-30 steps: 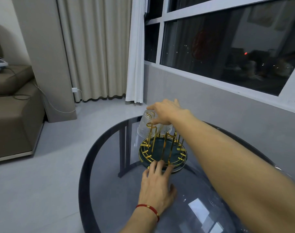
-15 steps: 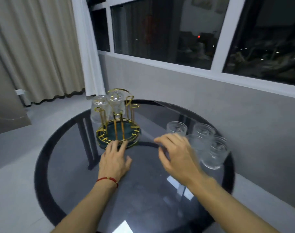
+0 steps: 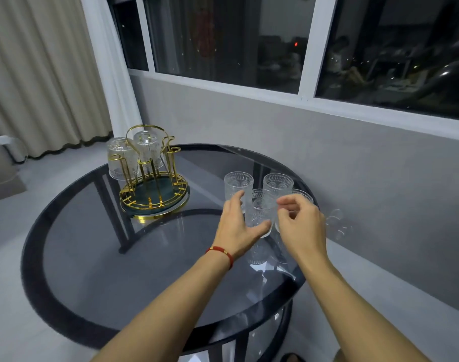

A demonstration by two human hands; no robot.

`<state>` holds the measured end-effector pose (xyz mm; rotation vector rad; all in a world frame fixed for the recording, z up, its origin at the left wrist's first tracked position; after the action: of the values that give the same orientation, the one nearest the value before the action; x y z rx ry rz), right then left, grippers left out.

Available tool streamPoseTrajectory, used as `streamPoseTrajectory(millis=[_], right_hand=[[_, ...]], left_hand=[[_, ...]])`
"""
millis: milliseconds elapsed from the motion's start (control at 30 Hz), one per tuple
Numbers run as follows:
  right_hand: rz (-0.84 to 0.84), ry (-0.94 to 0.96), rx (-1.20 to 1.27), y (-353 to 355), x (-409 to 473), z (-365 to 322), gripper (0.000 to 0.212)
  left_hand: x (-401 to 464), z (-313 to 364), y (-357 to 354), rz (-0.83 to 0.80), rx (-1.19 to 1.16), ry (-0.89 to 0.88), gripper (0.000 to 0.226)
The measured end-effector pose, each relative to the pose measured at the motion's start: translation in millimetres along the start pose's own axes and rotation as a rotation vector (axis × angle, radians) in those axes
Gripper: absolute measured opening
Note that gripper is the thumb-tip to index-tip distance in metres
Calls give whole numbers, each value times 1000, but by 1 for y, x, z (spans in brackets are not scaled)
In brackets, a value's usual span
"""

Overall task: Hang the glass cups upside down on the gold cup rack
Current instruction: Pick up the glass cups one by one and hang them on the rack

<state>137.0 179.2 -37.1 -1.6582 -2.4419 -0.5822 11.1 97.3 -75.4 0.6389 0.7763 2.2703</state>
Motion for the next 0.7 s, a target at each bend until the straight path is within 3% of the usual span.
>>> streamPoseTrajectory(millis=[167,367,533,700], right_hand=[[-35,-11,-21,13,9,14,20],[-178,-6,-25,7,12,22,18],[-310,21,50,-13,7,16,19],[-412,-31,90,-40,-2,13,18]], left_hand=[[11,4,-17,21,166,87,98],[16,-4,-4,81,74,117,76],[11,-27,22,95,34,168,96],[3,-53,59,172,-129,268,86]])
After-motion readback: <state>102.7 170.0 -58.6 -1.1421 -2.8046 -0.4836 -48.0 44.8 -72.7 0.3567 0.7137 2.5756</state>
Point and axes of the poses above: each hand's wrist, its own x-axis towards the middle knuckle, its own y-axis out of the back of the hand, z = x × y, the point moved 2 cm from there along x, towards the middle knuckle, and after that the axes turned 13 degrees about x, right-handed, at the moved point
